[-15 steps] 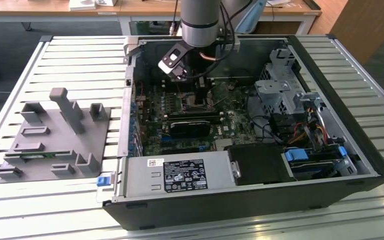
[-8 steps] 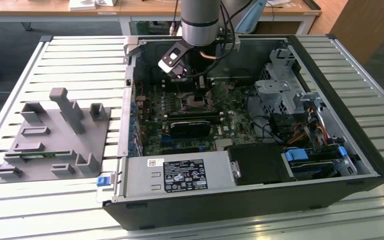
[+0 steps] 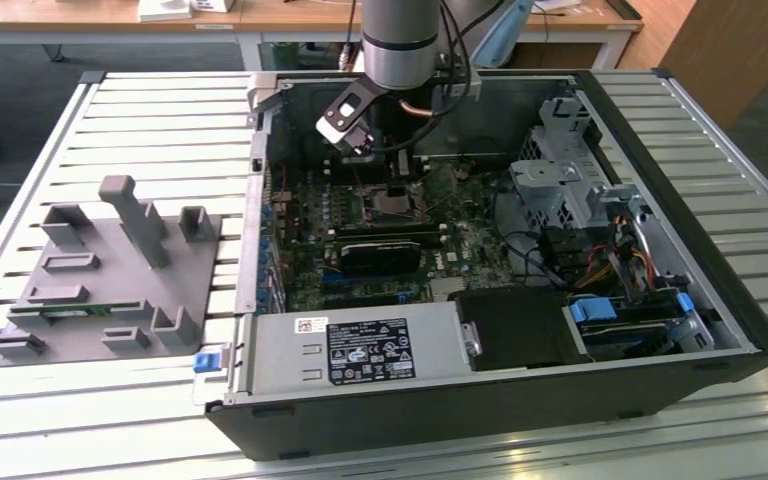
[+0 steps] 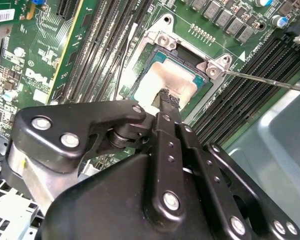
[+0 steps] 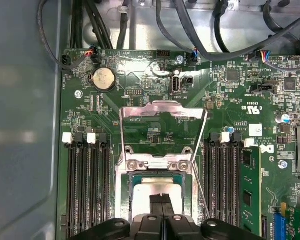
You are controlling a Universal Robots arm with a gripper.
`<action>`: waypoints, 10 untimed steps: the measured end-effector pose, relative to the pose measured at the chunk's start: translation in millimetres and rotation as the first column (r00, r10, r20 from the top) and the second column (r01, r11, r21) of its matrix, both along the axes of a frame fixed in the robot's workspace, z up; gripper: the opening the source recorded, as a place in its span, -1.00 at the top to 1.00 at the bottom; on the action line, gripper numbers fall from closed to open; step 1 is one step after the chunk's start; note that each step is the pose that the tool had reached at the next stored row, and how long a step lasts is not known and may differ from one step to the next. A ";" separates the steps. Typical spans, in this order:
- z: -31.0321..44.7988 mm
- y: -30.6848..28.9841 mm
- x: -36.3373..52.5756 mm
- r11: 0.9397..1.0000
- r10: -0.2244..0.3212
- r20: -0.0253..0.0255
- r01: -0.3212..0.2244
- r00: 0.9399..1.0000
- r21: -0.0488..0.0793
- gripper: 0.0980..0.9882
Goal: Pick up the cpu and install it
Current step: 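Place the cpu into insertion slot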
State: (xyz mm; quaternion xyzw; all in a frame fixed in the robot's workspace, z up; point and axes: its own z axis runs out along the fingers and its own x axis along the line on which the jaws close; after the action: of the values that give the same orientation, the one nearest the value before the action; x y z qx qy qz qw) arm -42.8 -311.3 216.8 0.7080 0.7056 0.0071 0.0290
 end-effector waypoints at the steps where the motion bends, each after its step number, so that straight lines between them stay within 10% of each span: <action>1: 0.5 0.0 0.0 1.000 0.000 0.000 0.000 1.000 0.000 0.98; 10: 5.8 0.0 0.0 1.000 0.000 0.000 0.000 1.000 0.000 0.98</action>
State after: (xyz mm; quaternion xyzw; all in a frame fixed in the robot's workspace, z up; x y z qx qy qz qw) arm -42.8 -311.3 222.6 0.7080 0.7056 0.0070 0.0290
